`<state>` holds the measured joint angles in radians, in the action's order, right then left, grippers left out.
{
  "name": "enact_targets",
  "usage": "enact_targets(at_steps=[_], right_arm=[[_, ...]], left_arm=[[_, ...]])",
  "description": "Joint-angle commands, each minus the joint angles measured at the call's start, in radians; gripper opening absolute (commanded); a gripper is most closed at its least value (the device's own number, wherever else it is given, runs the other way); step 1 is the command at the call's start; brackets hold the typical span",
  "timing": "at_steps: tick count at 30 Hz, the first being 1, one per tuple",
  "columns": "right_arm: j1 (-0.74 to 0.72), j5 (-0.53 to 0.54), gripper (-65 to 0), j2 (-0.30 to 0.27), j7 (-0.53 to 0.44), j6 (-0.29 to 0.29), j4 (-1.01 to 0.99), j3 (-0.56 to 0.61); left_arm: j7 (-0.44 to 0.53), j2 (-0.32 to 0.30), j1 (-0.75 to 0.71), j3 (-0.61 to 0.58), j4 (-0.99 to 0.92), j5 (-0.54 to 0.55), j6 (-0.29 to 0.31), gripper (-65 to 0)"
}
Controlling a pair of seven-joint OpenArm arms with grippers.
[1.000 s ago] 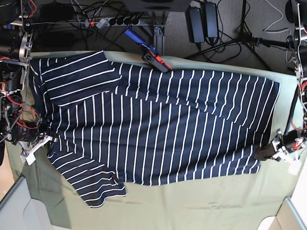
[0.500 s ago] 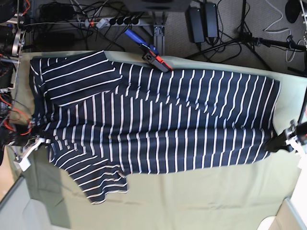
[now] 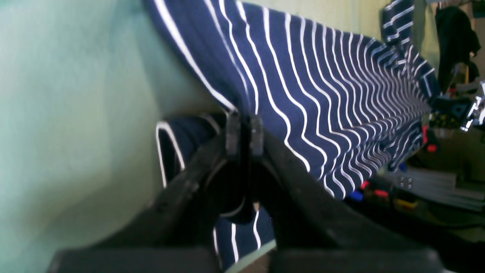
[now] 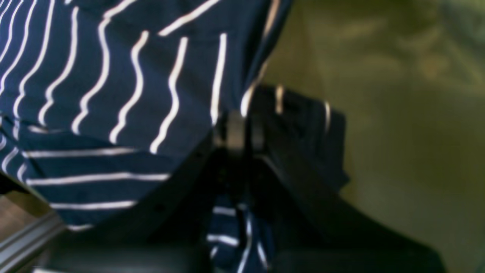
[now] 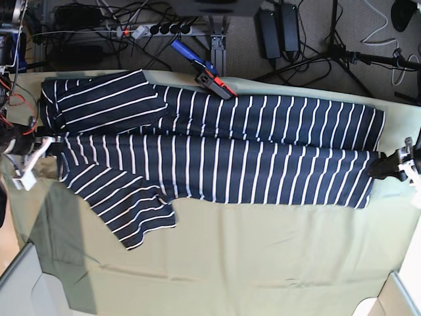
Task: Fold the T-shirt properly
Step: 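Release the shirt and reposition both grippers at the folded edge, then grasp the folded shirt edge with both grippers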
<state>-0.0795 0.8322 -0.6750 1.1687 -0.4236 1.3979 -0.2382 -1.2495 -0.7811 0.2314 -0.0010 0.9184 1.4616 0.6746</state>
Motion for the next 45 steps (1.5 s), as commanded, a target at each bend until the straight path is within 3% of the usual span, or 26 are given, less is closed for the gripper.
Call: enact_targets(at_steps=[1,7,10,11,14,16,22,28,38,45], right_arm=[[0.009,0.002,-65.0,-0.028,-0.009,-0.077,0.028,-0.032],[0.106,-0.029,-65.0,-0.025,-0.037,-0.076,0.056,-0.097],[0.105,-0.074,-65.0,-0.020,-0.051,-0.074,0.053,-0.097],[0.105,-0.083,-59.2,-0.021,-0.057,-0.074,0.053,-0.097],[0.105,-0.092,-28.4,-0.020,-0.070,-0.074,0.053,-0.097],[0.101,-0.101,-21.4,-0.020,-0.078,-0.070,0.053,-0.104],[0.050,-0.109,-21.5,-0.020,-0.164,-0.069,0.054,-0.164],[-0.086,-0.130,-21.6,0.002,-0.234,-0.071,0.023,-0.130],[-0.328,-0.247,-21.6,0.145,-0.344,-0.071,-0.270,0.082],[-0.379,-0.305,-21.6,0.231,-0.365,-0.071,-0.373,0.181]], left_arm=[[0.011,-0.034,0.009,0.007,0.013,0.022,0.023,-65.0],[0.023,-0.036,-0.025,0.007,0.013,0.022,0.023,-65.0],[0.040,-0.036,-0.023,0.007,0.021,0.022,0.023,-52.3],[0.041,-0.036,-0.024,0.007,0.026,0.022,0.023,-46.5],[0.041,-0.037,-0.023,0.007,0.037,0.022,0.023,-35.5],[0.041,-0.038,-0.023,0.007,0.045,0.022,0.023,-35.4],[0.036,-0.051,-0.023,0.007,0.106,0.022,0.023,-35.4],[0.013,-0.050,-0.024,0.007,0.257,0.022,0.023,-35.4],[0.019,-0.050,-0.024,0.007,0.393,0.019,0.023,-35.4],[0.019,-0.050,-0.025,0.007,0.393,0.018,0.023,-35.4]])
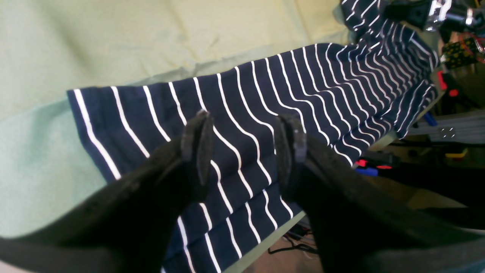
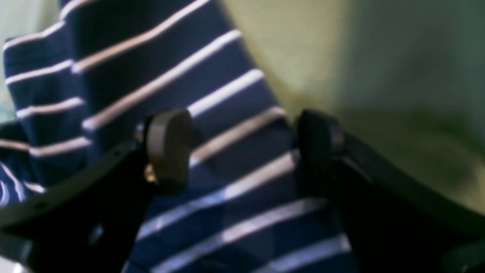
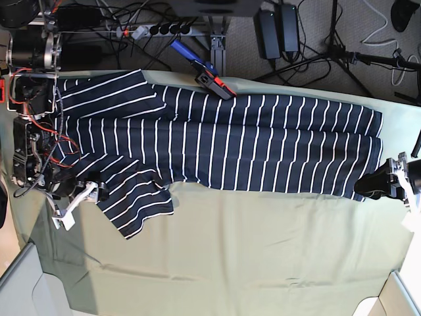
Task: Fold the T-shirt properly
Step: 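Grasp the folded shirt edge with both grippers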
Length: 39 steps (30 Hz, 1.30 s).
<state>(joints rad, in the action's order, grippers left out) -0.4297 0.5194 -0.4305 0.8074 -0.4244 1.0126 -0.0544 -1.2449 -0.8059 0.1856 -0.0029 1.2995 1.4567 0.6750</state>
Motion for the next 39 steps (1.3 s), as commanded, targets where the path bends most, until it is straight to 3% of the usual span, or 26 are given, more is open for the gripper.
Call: enact_targets(at_steps=[1,10,18,20,22,23,30,39], right_arm=[[-0.029,0.008,-21.6,-0.005,-0.003,-0.070,0.012,0.008],[-0.027,0.032,-21.6,0.068,0.048,-0.071,0.038,0.037],[-0.027,0.064,-22.5,0.071,0.061,-0.071,0.091,0.037],[-0.026,0.064,-34.6,0.071,0.062,-0.071,0.091,0.037],[-0.026,0.064,-57.0,0.070,0.064,-0.071,0.091,0.037],[-0.026,0.064,-65.0,0.071,0.064,-0.071,0.091,0.037],[-0.026,0.053,-65.0,0.070,0.065,-0.071,0.091,0.037],[-0.026,0.057,-65.0,0.070,0.117,-0.071,0.091,0.037]], left_arm=[[0.016,-0.026,0.019,0.009,0.012,0.023,0.023,-35.5],[0.037,-0.025,-0.004,0.009,0.012,0.016,0.023,-35.4],[0.166,-0.021,-0.009,0.009,0.010,-0.150,0.023,-35.4],[0.208,-0.016,-0.009,0.009,0.009,-0.206,0.023,-35.4],[0.276,-0.006,-0.009,0.009,-0.004,-0.288,0.023,-35.4],[0.317,0.000,-0.009,0.009,-0.018,-0.328,0.023,-35.3],[0.486,0.074,0.011,0.009,-0.217,-0.495,0.023,-35.3],[0.569,0.111,0.124,0.009,-0.426,-0.548,0.023,-35.3]])
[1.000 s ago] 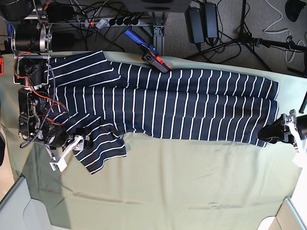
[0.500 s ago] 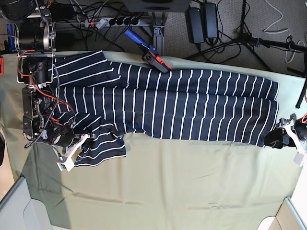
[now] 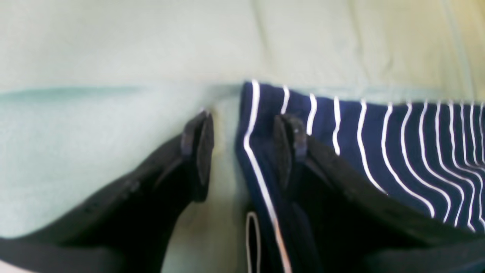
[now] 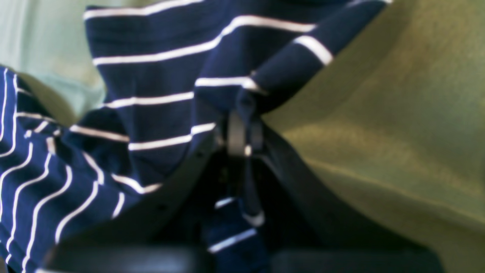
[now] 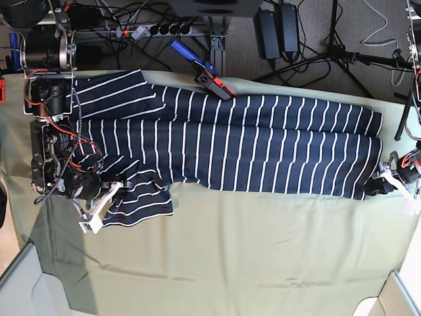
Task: Fold the T-shirt properly
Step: 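Grasp the folded shirt edge with both grippers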
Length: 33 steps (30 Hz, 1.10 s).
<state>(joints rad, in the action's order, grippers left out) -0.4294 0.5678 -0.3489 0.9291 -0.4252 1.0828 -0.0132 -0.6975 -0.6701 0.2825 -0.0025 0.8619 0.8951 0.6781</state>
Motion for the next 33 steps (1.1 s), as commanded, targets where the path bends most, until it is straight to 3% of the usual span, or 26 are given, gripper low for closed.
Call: enact_targets(at_steps=[1,8,23,24,28,33], right_arm=[[-0.024,0.009,-65.0,-0.011,-0.005,-0.070,0.021,-0.004],[-0.022,0.019,-65.0,-0.011,-0.005,-0.070,0.021,-0.004],[-0.022,0.019,-65.0,-0.011,0.010,-0.070,0.021,-0.004],[-0.021,0.019,-65.0,-0.011,0.010,-0.070,0.021,-0.004],[-0.022,0.019,-65.0,-0.012,0.011,-0.070,0.021,-0.004],[-0.022,0.029,-65.0,-0.016,0.027,-0.071,0.022,-0.005]], left_arm=[[0.021,-0.025,0.037,0.008,0.002,0.013,0.020,-35.3],[0.021,-0.018,0.044,0.008,-0.010,0.012,0.020,-35.3],[0.039,0.073,0.044,0.008,-0.011,-0.066,0.020,-35.6],[0.043,0.072,0.044,0.008,-0.011,-0.065,0.020,-37.3],[0.040,0.071,0.045,0.008,-0.010,-0.046,0.020,-54.4],[-0.080,0.064,0.045,0.008,0.022,0.086,0.020,-57.6]])
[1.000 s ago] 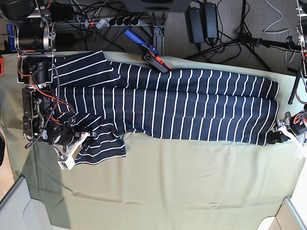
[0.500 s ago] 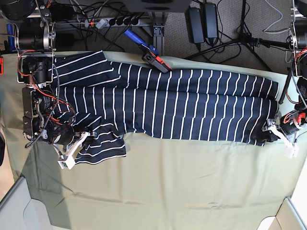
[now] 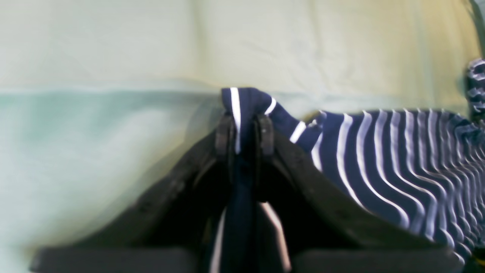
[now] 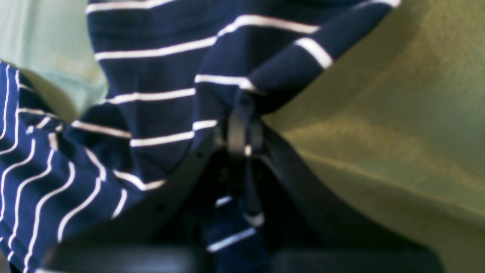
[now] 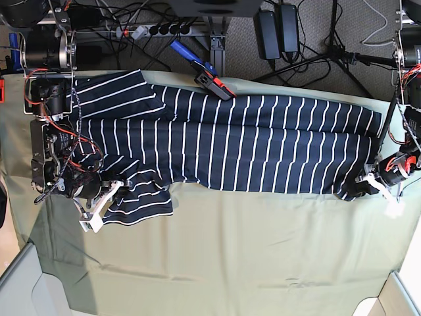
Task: Fold the T-shirt properly
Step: 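Grasp the folded shirt edge with both grippers, then fold the held edge over again toward the collar side with both grippers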
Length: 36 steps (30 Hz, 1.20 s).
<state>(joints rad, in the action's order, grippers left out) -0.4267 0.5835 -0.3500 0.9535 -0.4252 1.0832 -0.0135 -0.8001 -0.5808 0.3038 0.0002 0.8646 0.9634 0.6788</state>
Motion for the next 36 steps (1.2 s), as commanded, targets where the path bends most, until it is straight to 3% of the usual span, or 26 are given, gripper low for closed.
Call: enact_targets(at_steps=[1,4,12,18,25,30,36], right_arm=[[-0.024,0.031,-65.0,-0.020,0.020,-0.071,0.023,-0.004],[-0.019,0.087,-65.0,-0.039,0.065,-0.073,0.051,-0.007],[0.110,0.143,-65.0,-0.132,0.105,-0.073,0.340,-0.022],[0.234,0.158,-65.0,-0.174,0.119,-0.073,0.476,-0.043],[0.416,0.194,-65.0,-0.204,0.132,-0.073,0.639,-0.198],[0.527,0.229,-65.0,-0.204,0.147,-0.077,0.711,-0.307],[0.616,0.229,-65.0,-0.203,0.148,-0.077,0.745,-0.354]], left_arm=[[-0.014,-0.031,0.023,0.006,0.035,0.045,0.019,-60.0],[-0.099,-0.062,0.023,0.006,0.097,0.131,0.019,-63.3],[-0.314,-0.154,-0.021,0.006,0.301,0.323,0.019,-63.8],[-0.327,-0.205,-0.133,0.006,0.429,0.329,0.019,-63.8],[-0.331,-0.301,-0.193,0.006,0.440,0.331,0.019,-63.8],[-0.381,-0.321,-0.194,0.006,0.440,0.382,0.019,-63.8],[-0.412,-0.323,-0.225,0.006,0.440,0.434,0.019,-63.7]])
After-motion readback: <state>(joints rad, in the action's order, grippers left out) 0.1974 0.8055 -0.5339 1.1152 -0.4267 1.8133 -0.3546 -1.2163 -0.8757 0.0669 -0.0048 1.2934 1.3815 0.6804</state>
